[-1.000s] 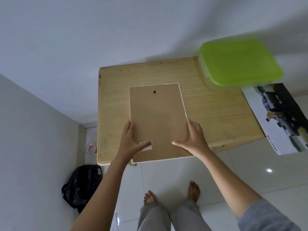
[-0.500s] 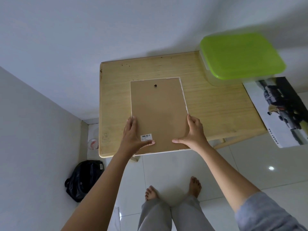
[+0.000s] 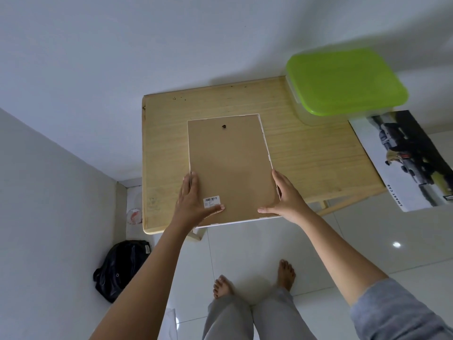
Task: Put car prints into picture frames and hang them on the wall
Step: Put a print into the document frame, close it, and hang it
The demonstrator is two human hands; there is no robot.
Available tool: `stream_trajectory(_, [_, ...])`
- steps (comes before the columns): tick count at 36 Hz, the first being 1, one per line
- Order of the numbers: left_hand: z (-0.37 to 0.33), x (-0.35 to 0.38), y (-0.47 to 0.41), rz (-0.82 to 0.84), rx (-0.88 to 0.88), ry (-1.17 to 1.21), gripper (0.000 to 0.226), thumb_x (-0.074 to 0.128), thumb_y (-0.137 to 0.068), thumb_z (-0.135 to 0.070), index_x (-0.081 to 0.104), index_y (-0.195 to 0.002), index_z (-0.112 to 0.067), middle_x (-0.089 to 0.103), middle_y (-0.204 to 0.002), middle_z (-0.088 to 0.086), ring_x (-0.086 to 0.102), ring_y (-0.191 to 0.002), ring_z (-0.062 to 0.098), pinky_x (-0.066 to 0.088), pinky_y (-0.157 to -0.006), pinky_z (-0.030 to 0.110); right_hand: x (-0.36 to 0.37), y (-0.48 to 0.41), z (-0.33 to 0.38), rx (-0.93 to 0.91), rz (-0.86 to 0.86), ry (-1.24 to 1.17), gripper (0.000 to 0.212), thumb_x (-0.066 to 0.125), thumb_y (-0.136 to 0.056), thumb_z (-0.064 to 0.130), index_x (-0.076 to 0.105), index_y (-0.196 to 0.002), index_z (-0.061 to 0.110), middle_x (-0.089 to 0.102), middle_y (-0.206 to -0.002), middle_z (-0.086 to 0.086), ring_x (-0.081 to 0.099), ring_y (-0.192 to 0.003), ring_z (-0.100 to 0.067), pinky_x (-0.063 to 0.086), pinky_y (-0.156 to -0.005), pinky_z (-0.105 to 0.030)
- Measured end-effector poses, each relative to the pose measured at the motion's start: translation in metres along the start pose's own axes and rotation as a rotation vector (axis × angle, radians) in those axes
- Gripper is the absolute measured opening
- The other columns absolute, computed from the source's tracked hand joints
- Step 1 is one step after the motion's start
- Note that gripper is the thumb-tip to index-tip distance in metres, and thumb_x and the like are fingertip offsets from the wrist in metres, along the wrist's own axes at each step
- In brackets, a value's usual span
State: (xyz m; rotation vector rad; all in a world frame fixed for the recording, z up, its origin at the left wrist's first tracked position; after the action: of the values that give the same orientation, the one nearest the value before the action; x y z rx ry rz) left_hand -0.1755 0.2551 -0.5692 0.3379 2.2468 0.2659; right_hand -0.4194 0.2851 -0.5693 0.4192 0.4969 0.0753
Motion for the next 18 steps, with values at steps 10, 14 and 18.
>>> stream_trajectory(10, [-0.0013,0.0042,-0.0004,0.035,-0.002,-0.037,0.121,0.071,-0.07,-0.055,-0.015,-0.146,-0.018,-0.018,-0.155,-0.002,-0.017,-0.142,0.014,-0.003,-0.116,0.035,0.0022,0.0004,-0.0049,-0.037,-0.092,-0.113,0.112,0.086,-0.055,0.003,0.023,-0.146,0.014,0.025,-0.15,0.007,0.027,-0.133,-0.002,0.023,-0.104,-0.013])
stream_trajectory(14, [-0.0004,0.0047,-0.0005,0.027,-0.011,-0.037,0.121,0.069,-0.071,-0.056,-0.017,-0.146,-0.017,-0.021,-0.155,-0.001,-0.02,-0.142,0.015,-0.006,-0.115,0.034,0.0,0.0003,-0.0032,-0.066,-0.15,-0.118,0.102,0.085,-0.057,0.002,0.031,-0.143,0.01,0.033,-0.145,0.002,0.034,-0.131,-0.006,0.026,-0.1,-0.01])
stream_trajectory(18, [0.0012,0.0052,-0.0029,0.016,-0.019,-0.043,0.12,0.068,-0.071,-0.058,-0.016,-0.146,-0.016,-0.02,-0.155,-0.001,-0.021,-0.141,0.014,-0.006,-0.115,0.034,-0.0025,-0.0014,0.0005,-0.075,-0.16,-0.074,0.098,0.085,-0.057,0.003,0.034,-0.141,0.009,0.037,-0.141,-0.001,0.037,-0.128,-0.008,0.027,-0.1,-0.012])
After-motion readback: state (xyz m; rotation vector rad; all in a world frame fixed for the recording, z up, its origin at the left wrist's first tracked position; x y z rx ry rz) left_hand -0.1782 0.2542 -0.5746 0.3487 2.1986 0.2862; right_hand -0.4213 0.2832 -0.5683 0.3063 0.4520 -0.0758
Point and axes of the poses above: each hand's wrist, its own y-axis away from the middle knuckle, its own x-axis out of the palm, z = x × y, the point moved 7 cm from there along -y, towards the middle knuckle
